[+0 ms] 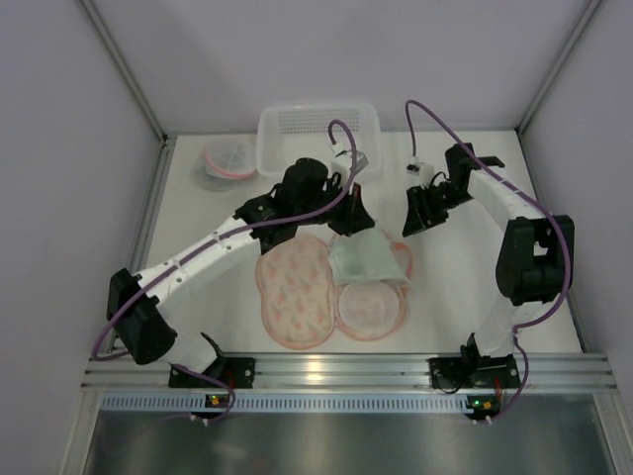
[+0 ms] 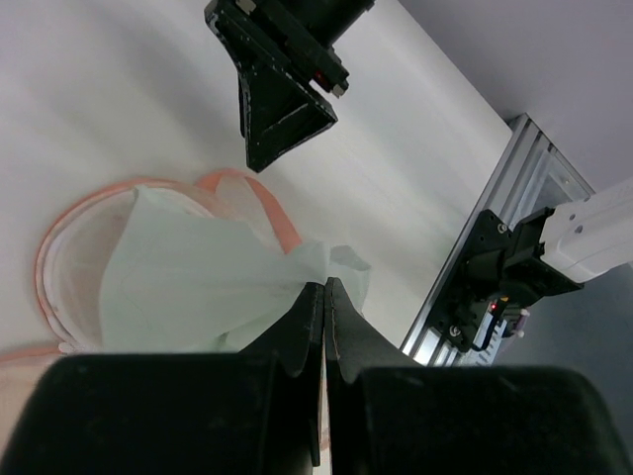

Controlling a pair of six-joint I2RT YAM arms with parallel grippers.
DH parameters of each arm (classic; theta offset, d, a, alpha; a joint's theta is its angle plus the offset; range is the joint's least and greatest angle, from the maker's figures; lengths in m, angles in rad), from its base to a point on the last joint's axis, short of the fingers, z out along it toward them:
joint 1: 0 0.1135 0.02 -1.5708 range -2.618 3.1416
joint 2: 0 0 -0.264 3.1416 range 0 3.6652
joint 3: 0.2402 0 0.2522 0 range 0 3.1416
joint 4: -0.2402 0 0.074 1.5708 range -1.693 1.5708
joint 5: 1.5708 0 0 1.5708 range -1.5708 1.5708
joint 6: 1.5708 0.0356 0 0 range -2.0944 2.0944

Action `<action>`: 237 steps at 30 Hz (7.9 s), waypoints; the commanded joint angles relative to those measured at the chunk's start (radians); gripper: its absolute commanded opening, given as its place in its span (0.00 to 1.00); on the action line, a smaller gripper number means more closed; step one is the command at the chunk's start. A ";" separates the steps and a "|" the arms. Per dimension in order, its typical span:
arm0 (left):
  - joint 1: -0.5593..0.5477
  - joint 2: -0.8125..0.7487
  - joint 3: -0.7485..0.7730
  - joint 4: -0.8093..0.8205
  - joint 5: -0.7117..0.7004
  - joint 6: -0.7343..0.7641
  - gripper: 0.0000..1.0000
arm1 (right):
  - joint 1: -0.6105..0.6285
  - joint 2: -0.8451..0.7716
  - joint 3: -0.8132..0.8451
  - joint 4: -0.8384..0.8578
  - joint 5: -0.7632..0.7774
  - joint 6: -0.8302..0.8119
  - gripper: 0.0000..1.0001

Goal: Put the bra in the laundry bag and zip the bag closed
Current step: Adjust the bra in the laundry bag.

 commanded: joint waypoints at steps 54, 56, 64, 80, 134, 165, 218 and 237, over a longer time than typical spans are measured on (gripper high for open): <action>0.204 0.684 0.037 0.041 0.082 0.041 0.08 | -0.031 -0.074 -0.147 -0.120 -0.045 -0.099 0.31; 0.217 0.684 0.039 0.042 0.100 0.041 0.09 | -0.046 -0.076 -0.136 -0.131 -0.041 -0.111 0.32; 0.234 0.461 0.025 0.073 0.301 0.121 0.17 | -0.057 -0.063 -0.110 -0.117 -0.059 -0.093 0.32; 0.127 0.309 -0.117 0.098 0.579 0.276 0.16 | -0.057 -0.077 -0.128 -0.111 -0.038 -0.086 0.32; -0.014 0.461 -0.135 0.226 0.284 -0.020 0.34 | -0.074 -0.011 -0.249 -0.122 -0.053 -0.116 0.50; 0.400 0.549 0.204 -0.185 0.152 0.342 0.57 | 0.082 0.072 -0.214 -0.070 -0.114 -0.119 0.05; 0.328 0.591 0.287 -0.212 0.252 0.429 0.34 | 0.156 0.096 -0.240 -0.159 -0.199 -0.166 0.18; 0.061 0.368 -0.003 -0.188 0.201 0.641 0.52 | 0.013 0.040 -0.090 -0.119 -0.151 -0.062 0.54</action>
